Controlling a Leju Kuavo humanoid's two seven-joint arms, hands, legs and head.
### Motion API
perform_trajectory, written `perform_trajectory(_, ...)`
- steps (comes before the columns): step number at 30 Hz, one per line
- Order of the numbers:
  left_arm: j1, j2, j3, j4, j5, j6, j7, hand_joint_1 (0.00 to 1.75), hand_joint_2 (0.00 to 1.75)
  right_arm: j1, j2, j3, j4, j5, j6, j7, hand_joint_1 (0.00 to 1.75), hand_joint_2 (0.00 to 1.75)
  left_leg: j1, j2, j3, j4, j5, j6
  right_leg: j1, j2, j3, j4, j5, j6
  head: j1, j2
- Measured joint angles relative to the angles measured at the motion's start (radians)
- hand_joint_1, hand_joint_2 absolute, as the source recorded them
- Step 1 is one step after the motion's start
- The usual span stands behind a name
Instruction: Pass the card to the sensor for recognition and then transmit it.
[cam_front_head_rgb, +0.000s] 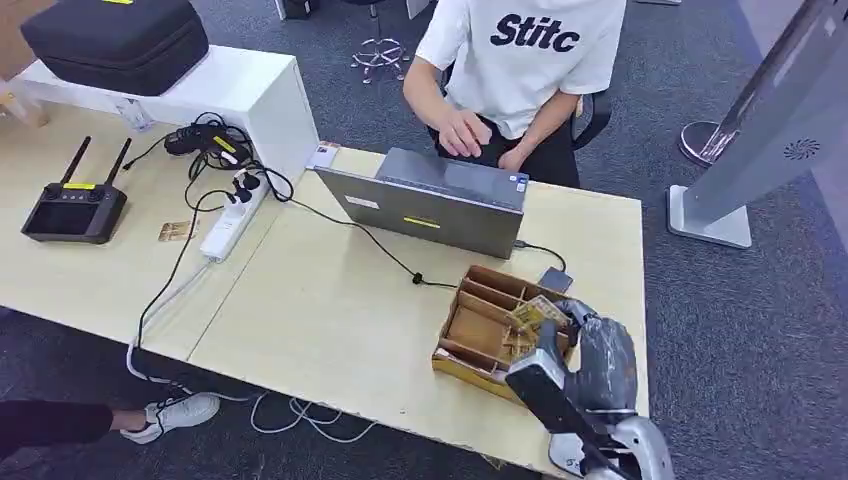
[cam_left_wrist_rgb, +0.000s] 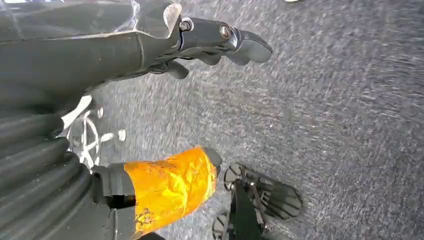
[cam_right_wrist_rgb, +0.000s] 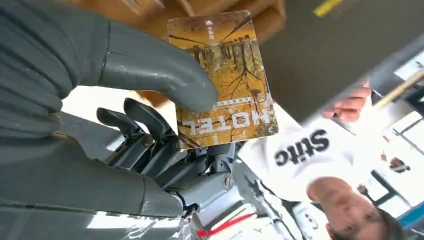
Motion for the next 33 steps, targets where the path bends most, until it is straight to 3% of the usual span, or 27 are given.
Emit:
perform_trajectory(5,-0.003,0.015,-0.019,0.000,-0.024,-0.001,0.002,0.00,1.75,-0.207,0.029,-0.002,0.073,0.000,0.061,0.080,1.75,1.75,0.000,-0.001,0.000,0.000,0.003,0.000,0.000,0.000,-0.001,0.000,0.002,0.000,0.000,0.000)
perform_trajectory(11,-0.004,0.028,-0.033,0.001,-0.035,-0.008,-0.001,0.00,1.75,-0.315,0.058,-0.003,0.148,0.027,0.057,0.109,1.75,1.75,0.000,-0.001,0.000,0.000,0.003,-0.001,0.000,0.000,-0.001,0.000,0.002,0.000,0.000,0.000)
perform_trajectory(31,-0.004,0.039,-0.048,0.004,-0.042,-0.008,-0.001,0.00,1.75,-0.380,0.075,-0.011,0.232,0.041,0.050,0.117,1.75,1.75,0.000,-0.002,-0.004,0.000,0.003,0.000,0.000,-0.001,-0.003,0.000,0.002,0.000,0.000,0.000)
perform_trajectory(32,-0.004,0.039,-0.048,0.004,-0.043,-0.008,-0.001,0.00,1.75,-0.384,0.075,-0.011,0.235,0.042,0.046,0.119,0.61,1.75,0.000,-0.002,-0.004,0.000,0.003,0.000,0.000,-0.001,-0.003,0.000,0.002,0.000,0.000,0.000)
perform_trajectory(33,-0.004,0.039,-0.048,0.004,-0.043,-0.008,-0.001,0.00,1.75,-0.388,0.076,-0.011,0.238,0.042,0.042,0.123,0.00,1.75,0.000,-0.002,-0.004,0.000,0.003,0.000,0.000,-0.001,-0.003,0.000,0.002,0.000,0.000,0.000)
